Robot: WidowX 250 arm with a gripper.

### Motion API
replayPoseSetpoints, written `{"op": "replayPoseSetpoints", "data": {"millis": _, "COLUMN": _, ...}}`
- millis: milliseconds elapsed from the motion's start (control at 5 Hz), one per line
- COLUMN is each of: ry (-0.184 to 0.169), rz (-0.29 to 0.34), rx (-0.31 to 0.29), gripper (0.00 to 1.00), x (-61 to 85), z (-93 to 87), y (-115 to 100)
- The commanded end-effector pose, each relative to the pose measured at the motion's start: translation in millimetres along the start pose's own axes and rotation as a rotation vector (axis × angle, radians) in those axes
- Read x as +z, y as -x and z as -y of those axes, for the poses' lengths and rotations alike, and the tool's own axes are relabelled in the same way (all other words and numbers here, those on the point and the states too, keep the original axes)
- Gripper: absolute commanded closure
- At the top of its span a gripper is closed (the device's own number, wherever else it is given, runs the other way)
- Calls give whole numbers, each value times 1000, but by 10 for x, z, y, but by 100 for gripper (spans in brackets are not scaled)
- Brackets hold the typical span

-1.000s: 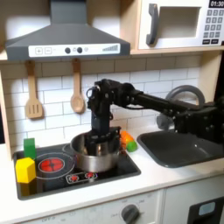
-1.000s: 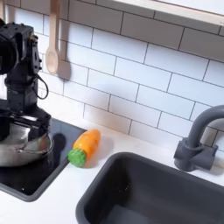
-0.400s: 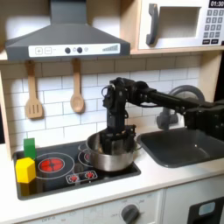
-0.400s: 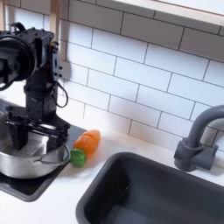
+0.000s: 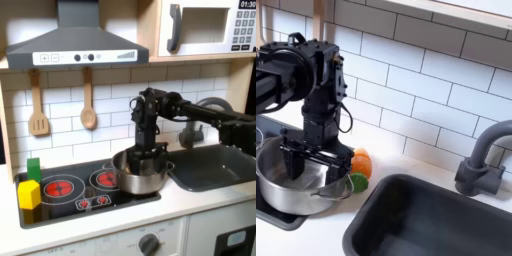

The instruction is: Slide pot right

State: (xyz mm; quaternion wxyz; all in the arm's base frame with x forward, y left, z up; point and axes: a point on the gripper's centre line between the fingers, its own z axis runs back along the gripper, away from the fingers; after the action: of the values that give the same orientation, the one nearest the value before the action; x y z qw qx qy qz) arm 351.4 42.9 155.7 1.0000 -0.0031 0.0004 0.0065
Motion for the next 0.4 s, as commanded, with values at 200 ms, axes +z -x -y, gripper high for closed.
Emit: {"op": "replayPoseSetpoints", "data": {"millis": 200, "ry": -13, "rz": 55, "rx": 7, "gripper": 0, "x": 196, "z": 63, "y": 50}}
